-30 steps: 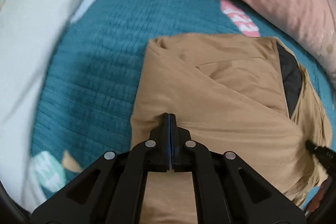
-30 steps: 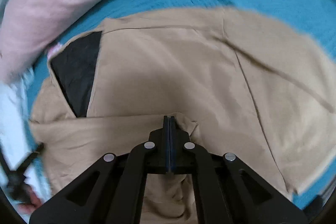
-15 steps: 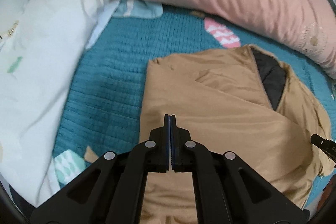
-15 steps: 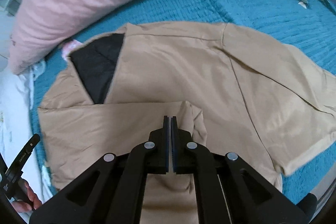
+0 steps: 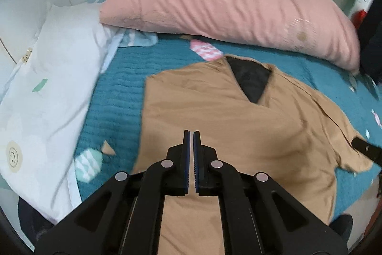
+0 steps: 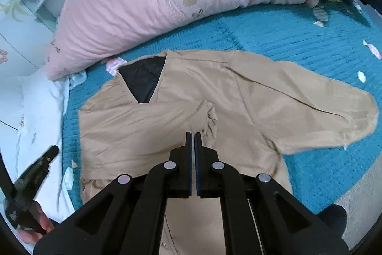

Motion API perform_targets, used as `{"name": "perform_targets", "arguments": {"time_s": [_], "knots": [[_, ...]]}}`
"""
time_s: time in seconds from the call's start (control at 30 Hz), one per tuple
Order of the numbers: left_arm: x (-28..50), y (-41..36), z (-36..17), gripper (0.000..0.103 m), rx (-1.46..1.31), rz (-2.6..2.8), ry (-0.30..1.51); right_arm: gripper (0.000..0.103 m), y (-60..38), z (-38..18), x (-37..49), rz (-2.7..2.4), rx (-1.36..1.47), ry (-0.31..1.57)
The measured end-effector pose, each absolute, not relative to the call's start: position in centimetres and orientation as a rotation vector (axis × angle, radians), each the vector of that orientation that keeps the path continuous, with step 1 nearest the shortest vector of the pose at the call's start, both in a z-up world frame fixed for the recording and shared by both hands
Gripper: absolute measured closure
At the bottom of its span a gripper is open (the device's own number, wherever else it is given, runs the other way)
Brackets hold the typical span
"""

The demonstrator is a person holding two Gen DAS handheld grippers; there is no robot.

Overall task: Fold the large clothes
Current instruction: 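Reach the right tool to the other sleeve cuff and grasp it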

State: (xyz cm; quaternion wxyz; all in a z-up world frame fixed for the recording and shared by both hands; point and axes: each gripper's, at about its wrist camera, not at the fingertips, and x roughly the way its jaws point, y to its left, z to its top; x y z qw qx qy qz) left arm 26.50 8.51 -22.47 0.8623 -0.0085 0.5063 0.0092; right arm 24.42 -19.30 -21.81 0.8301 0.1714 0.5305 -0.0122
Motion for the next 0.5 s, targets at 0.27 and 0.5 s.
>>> {"name": "perform_targets", "arguments": {"time_s": [0.27, 0.5], "knots": [[20.8, 2.4, -21.7, 0.099, 0.042, -0.061, 1.062, 0.101, -22.9, -19.4, 18.4, -0.073, 0.41, 1.046], [17.8, -3.0, -21.3, 0.045, 0.091, -0.13, 1.03, 0.088, -26.7, -19.7, 14.8, -0.131, 0.427, 1.032]]}}
